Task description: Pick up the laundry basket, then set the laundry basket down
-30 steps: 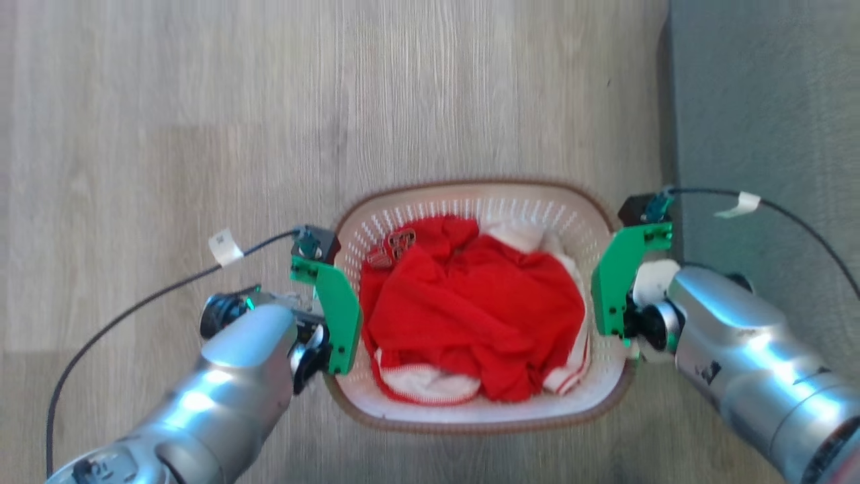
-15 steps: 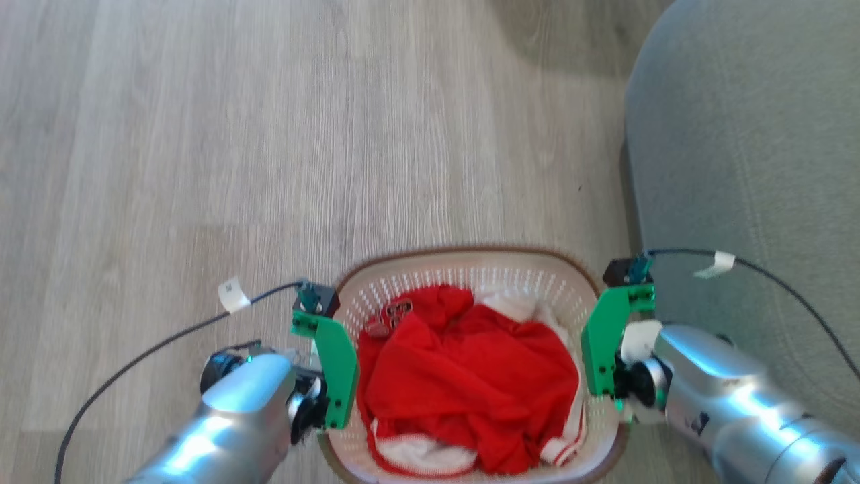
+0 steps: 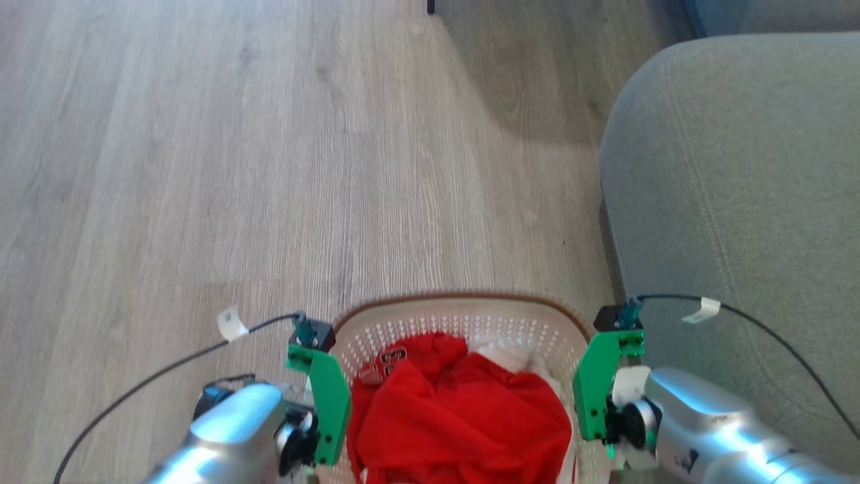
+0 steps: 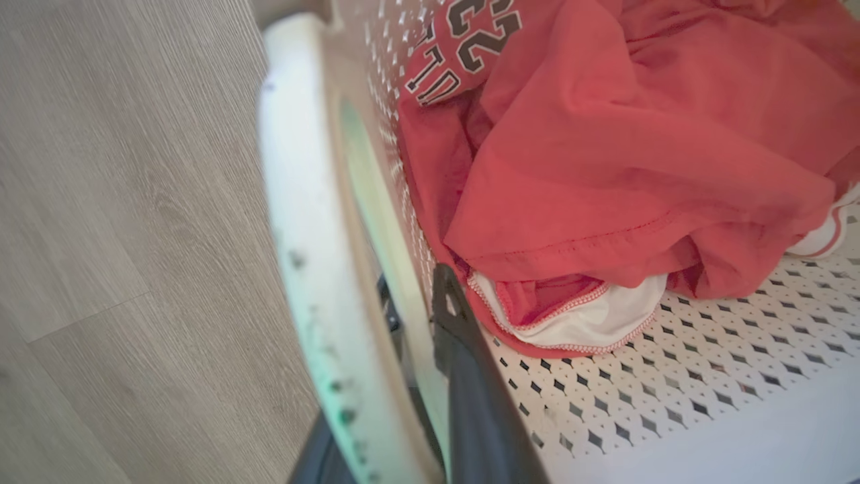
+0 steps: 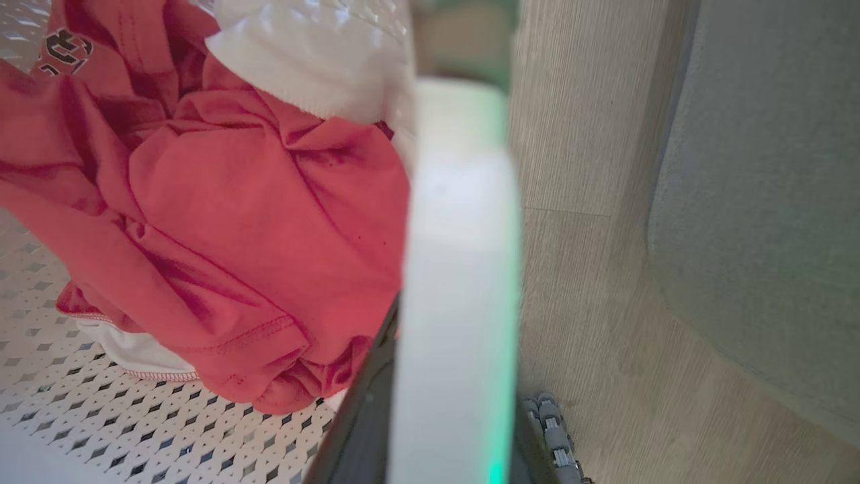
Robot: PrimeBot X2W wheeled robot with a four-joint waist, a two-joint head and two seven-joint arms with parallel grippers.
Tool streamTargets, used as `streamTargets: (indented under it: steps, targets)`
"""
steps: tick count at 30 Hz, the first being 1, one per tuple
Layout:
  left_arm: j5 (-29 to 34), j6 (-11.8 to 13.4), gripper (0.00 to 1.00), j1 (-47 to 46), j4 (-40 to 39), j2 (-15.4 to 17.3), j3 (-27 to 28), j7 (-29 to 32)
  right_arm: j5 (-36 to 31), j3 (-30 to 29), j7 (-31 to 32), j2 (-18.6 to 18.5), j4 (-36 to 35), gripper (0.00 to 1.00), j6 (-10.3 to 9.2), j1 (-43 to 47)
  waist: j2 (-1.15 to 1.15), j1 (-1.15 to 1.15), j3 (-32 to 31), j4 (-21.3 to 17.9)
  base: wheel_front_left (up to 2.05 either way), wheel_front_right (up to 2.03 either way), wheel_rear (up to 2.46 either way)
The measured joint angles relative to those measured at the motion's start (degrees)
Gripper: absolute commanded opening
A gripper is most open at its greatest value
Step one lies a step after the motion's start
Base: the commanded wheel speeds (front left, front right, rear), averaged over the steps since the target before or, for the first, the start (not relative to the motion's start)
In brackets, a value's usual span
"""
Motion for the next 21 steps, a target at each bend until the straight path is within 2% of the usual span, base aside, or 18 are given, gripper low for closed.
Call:
streamTargets:
  steps: [21]
  targets:
    - [-0.01,0.00,0.00,3.26,-1.37,1.00,-0.03,0.87,1.87,2.04,-1.11,0.43,0.12,0.00,-0.01,2.29,0.00,0.00,-3.24,0.78,0.00,0.00,0.00]
